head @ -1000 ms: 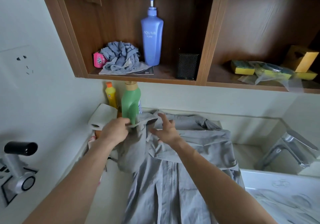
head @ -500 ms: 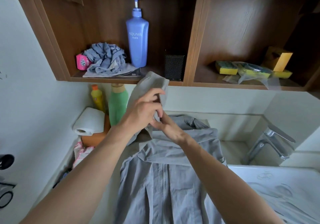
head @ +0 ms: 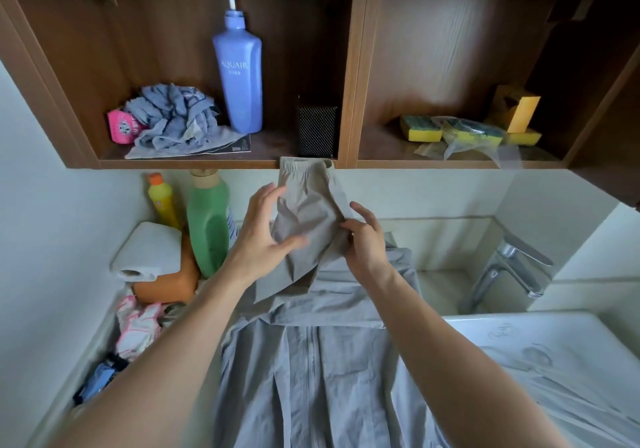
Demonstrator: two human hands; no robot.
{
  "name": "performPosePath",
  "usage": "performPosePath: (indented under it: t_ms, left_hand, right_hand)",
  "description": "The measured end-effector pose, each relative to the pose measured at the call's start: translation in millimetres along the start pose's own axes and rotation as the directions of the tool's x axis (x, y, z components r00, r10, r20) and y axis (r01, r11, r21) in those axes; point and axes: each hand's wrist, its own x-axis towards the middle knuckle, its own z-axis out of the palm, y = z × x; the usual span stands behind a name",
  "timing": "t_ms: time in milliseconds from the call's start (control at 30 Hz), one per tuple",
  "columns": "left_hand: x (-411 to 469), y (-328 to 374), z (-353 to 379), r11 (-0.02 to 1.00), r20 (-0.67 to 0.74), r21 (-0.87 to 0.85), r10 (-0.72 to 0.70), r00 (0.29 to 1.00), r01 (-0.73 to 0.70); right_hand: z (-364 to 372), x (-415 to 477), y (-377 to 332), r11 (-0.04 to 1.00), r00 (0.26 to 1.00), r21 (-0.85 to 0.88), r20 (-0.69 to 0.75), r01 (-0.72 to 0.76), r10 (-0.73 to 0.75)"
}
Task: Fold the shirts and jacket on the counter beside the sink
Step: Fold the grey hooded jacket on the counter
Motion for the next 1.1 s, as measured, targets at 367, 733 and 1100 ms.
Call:
performPosePath:
  t_ms: [367, 733, 1100]
  left_hand:
    - [-0.9, -26.4, 13.4, 0.826, 0.157, 0.562, -0.049, 0.986, -0.049]
    - [0.0, -36.5, 63.9, 0.896, 0.217, 0.427, 0.03, 0.976, -0.122]
    - [-74.2, -122.1, 58.6, 0.769, 0.424, 0.614, -0.513, 0.746, 0.18]
  right_hand:
    - [-30.0, 1.6, 0.4, 0.83, 0.987, -0.547, 0.161, 0.113, -0.028]
    - [-111.9, 17.3, 17.6, 0.792, 0.946, -0.575, -0.089, 0.206, -0.311]
    - [-187.2, 36.8, 57.4, 0.837, 0.856, -0.501, -0.51, -0.22, -0.081]
